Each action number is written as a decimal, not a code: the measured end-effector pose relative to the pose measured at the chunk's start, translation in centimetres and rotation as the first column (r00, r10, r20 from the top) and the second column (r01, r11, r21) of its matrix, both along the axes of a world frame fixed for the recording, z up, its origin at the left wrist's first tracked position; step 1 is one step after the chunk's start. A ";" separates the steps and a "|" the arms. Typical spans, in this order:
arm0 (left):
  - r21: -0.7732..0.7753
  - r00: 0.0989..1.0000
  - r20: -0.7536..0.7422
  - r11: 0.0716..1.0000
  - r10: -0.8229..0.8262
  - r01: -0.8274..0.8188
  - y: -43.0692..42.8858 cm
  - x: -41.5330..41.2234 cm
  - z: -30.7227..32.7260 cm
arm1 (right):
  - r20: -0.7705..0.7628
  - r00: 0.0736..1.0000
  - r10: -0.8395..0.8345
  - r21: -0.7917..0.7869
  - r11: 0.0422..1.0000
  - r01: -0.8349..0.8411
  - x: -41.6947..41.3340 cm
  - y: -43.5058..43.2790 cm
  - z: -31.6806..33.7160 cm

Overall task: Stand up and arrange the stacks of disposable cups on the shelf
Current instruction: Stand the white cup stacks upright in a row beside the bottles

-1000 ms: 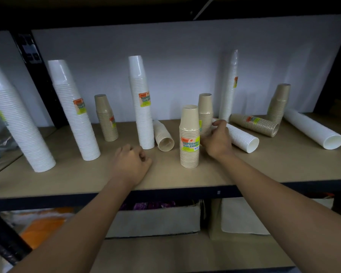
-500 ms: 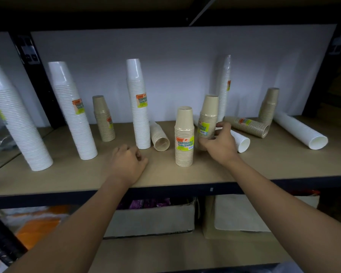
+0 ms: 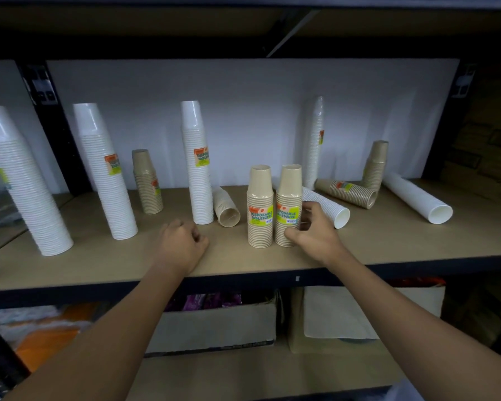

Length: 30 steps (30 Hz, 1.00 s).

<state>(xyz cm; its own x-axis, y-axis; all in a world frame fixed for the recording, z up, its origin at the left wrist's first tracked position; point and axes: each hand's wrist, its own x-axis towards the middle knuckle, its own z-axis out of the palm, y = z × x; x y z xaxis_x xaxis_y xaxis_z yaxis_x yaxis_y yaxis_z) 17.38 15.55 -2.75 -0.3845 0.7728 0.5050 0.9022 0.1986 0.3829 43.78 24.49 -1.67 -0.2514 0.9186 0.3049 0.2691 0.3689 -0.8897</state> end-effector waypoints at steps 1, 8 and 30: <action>-0.003 1.000 -0.001 1.000 0.000 0.000 0.0 0.0 0.0 | 0.016 1.000 0.008 0.004 1.000 -0.008 0.0 -0.1 0.0; -0.004 1.000 0.021 1.000 0.014 -0.014 0.0 0.0 -0.1 | 0.098 0.995 -0.032 0.047 0.999 0.027 0.0 -0.4 0.0; -0.013 0.999 0.045 1.000 -0.003 0.003 0.1 -0.3 -0.4 | 0.105 0.994 -0.010 0.003 1.000 0.010 0.1 -0.6 0.2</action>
<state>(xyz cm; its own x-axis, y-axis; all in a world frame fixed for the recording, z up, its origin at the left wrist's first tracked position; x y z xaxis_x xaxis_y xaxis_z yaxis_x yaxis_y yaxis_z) 17.11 15.67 -3.18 -0.4043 0.7806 0.4766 0.8846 0.2014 0.4206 43.92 23.86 -1.51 -0.2726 0.9207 0.2792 0.3647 0.3674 -0.8556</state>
